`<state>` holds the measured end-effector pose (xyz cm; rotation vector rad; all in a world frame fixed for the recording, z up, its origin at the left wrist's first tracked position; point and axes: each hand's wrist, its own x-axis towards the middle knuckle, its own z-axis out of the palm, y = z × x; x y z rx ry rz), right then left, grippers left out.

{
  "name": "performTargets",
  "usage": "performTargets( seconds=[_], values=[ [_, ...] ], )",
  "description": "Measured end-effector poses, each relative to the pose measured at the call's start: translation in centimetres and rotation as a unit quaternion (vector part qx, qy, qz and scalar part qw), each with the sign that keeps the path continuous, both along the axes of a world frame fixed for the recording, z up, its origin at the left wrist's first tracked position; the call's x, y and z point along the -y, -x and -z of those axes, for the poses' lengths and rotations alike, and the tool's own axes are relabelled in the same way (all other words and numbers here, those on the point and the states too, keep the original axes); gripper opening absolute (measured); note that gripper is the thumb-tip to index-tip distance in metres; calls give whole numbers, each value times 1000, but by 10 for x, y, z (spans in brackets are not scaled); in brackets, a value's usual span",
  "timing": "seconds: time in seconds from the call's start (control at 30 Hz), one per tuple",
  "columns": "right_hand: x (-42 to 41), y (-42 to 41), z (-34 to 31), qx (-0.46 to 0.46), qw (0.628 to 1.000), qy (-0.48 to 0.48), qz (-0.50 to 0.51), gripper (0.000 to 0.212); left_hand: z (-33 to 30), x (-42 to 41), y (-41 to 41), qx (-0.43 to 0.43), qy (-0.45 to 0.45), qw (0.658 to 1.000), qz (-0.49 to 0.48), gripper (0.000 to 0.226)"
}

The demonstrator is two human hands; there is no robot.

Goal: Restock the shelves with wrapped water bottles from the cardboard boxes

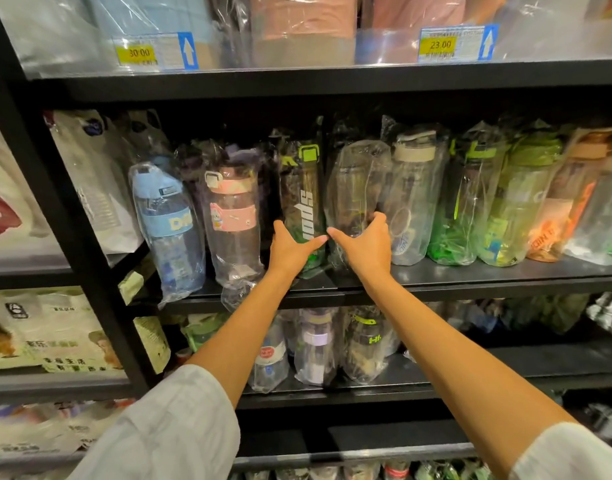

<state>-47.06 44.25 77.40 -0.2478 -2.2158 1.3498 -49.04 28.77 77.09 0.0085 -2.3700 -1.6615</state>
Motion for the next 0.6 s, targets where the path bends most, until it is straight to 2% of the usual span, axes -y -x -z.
performTargets(
  seconds=[0.17, 0.27, 0.43, 0.6],
  values=[
    [8, 2, 5, 8, 1000, -6, 5, 115, 5, 1, 3, -17, 2, 1000, 1, 101],
    [10, 5, 6, 4, 1000, -17, 26, 106, 6, 3, 4, -37, 22, 999, -5, 79],
    [10, 4, 6, -13, 1000, -1, 22, 86, 10, 5, 1, -68, 34, 997, -10, 72],
    [8, -4, 9, -28, 1000, 6, -7, 77, 12, 8, -9, -80, 34, 996, -7, 68]
  ],
)
